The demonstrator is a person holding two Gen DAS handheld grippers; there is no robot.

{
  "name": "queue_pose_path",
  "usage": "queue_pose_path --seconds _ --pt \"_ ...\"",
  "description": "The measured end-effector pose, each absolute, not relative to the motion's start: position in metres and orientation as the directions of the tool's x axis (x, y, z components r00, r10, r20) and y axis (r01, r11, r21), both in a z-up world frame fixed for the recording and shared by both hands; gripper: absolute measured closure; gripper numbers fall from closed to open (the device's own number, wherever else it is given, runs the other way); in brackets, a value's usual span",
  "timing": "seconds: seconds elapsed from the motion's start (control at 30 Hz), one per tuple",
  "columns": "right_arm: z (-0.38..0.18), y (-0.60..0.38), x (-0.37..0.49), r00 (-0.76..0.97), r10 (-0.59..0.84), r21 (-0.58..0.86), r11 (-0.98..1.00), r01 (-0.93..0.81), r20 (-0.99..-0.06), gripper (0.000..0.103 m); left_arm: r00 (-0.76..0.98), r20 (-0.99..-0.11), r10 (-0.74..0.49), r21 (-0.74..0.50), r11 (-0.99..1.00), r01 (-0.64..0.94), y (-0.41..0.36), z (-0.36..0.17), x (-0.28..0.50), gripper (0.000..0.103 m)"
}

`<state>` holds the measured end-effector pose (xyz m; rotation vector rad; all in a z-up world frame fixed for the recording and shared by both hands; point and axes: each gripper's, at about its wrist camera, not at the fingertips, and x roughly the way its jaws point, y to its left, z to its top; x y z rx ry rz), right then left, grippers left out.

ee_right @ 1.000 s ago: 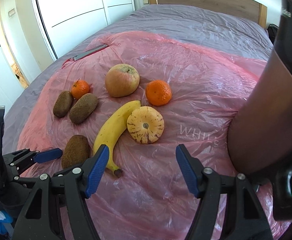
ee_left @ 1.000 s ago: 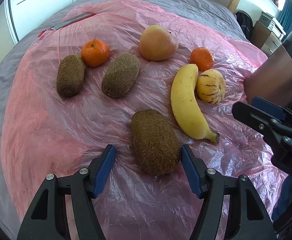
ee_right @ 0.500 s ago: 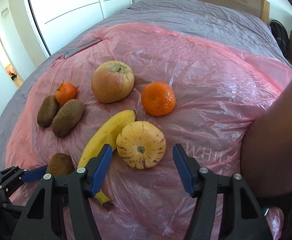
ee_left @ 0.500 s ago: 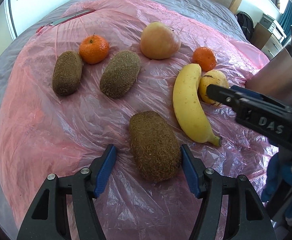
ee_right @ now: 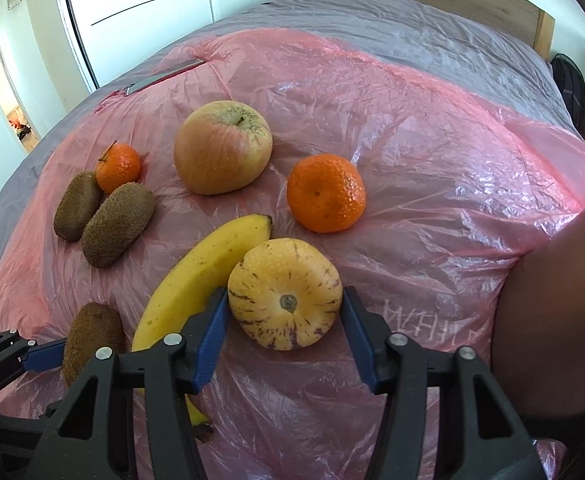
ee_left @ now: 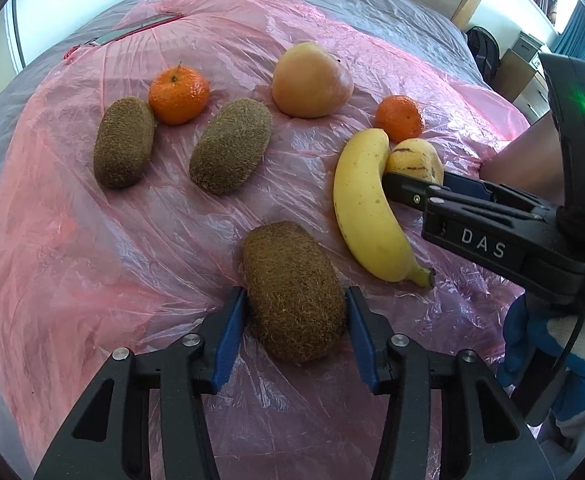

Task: Organize fruits
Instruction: 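Close the left tool on the large kiwi while the right tool grasps the striped fruit, then lift and carry the kiwi and striped fruit with both tools toward the green tray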

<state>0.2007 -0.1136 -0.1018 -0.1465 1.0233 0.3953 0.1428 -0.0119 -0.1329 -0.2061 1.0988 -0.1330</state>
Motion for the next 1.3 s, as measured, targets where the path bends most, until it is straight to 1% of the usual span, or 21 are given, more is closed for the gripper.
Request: queue_pose_path --seconds 0.17,0.2,0.47,0.93,1.3 --pt "-0.105 -0.115 0.204 0.449 0.270 0.086 0.918 -0.388 -0.852 0.024 0.444 -0.874 -0.198 -0.212 0.977 0.018 -0.016 -0.135 0.144 0.059" --pt "-0.105 -0.116 0.204 0.447 0.274 0.092 0.917 -0.388 -0.851 0.024 0.443 -0.873 -0.202 -0.215 0.976 0.021 -0.015 -0.135 0.144 0.062" --pt "-0.102 -0.126 0.205 0.440 0.328 0.169 0.916 -0.363 -0.836 0.026 0.452 -0.851 -0.269 -0.293 0.956 0.016 -0.005 -0.133 0.143 0.063" --pt "-0.077 -0.137 0.191 0.486 0.340 0.181 0.921 -0.345 -0.805 0.026 0.489 -0.826 -0.280 -0.306 0.952 0.027 -0.003 -0.116 0.133 0.063" --pt "-0.055 -0.140 0.160 0.503 0.364 0.199 0.915 -0.352 -0.784 0.026 0.533 -0.799 -0.278 -0.302 0.952 0.045 0.001 -0.096 0.120 0.063"
